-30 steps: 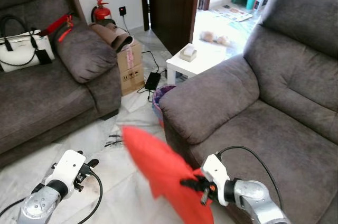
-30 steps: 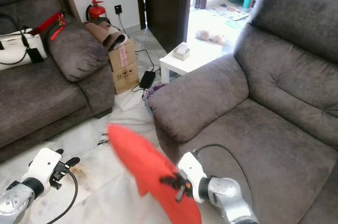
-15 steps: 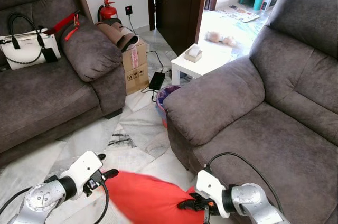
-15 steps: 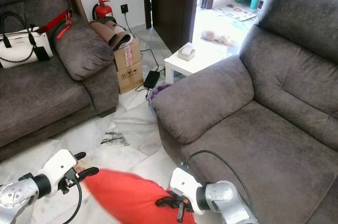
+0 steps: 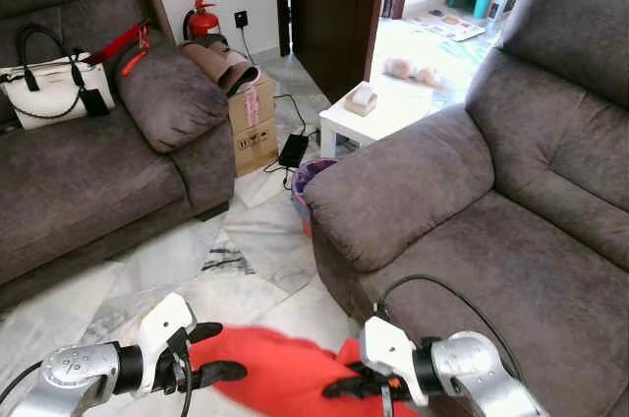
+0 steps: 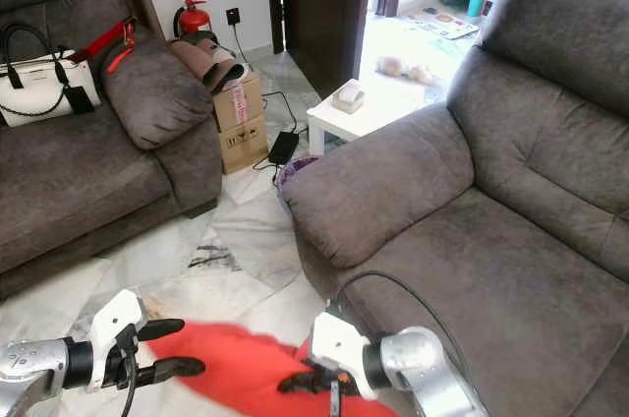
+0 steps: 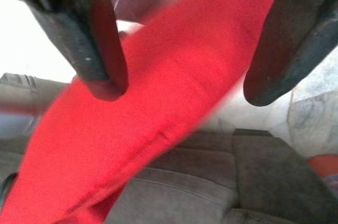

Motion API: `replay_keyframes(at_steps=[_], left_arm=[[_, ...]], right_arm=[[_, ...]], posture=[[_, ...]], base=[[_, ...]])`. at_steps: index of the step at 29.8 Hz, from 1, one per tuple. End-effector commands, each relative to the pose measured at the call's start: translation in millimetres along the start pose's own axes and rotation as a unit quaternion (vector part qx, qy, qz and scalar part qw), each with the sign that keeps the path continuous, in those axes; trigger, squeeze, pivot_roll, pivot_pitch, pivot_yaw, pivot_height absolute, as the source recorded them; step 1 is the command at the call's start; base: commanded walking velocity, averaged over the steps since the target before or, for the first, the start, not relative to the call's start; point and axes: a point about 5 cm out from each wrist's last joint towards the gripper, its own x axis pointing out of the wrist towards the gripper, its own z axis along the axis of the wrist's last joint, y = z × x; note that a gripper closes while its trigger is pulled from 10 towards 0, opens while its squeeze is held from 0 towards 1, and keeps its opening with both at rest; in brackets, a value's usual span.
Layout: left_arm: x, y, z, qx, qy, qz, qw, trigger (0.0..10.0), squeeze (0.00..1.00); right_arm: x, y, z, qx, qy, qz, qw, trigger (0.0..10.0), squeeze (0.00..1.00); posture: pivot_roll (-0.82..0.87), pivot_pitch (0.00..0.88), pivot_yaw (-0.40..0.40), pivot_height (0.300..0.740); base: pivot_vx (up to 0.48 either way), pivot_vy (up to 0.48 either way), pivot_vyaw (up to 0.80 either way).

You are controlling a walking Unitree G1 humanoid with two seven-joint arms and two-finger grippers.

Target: Move the pillow to the sofa from floor

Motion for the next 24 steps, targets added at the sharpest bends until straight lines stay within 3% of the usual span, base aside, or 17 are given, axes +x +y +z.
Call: replay_keyframes(at_steps=[1, 12, 15, 24], left_arm=[[0.4, -2.5, 4, 0.007, 0.006, -0.026, 1.000, 10.0, 1.00], [-0.1, -9.0, 1, -0.002, 0.044, -0.102, 0.994, 10.0, 1.00], [-1.2, -7.4, -2, 0.027, 0.074, -0.106, 0.991, 10.0, 1.00], [1.0, -1.9, -7, 0.065, 0.105, -0.100, 0.987, 10.0, 1.00]], right_arm=[[0.6, 3.1, 26, -0.046, -0.048, 0.032, 0.997, 10.0, 0.00], [-2.9, 11.7, 40, -0.054, -0.053, 0.070, 0.995, 10.0, 0.00], [-3.6, 14.6, 43, -0.056, -0.057, 0.082, 0.993, 10.0, 0.00], [-8.3, 18.4, 49, -0.060, -0.058, 0.090, 0.992, 10.0, 0.00]], posture=[[0.06, 0.114, 0.036, 0.740], [0.05, 0.112, 0.035, 0.740], [0.05, 0.110, 0.033, 0.740], [0.04, 0.109, 0.032, 0.740]], base=[[0.000, 0.000, 0.00], [0.000, 0.000, 0.00], [0.000, 0.000, 0.00], [0.000, 0.000, 0.00]])
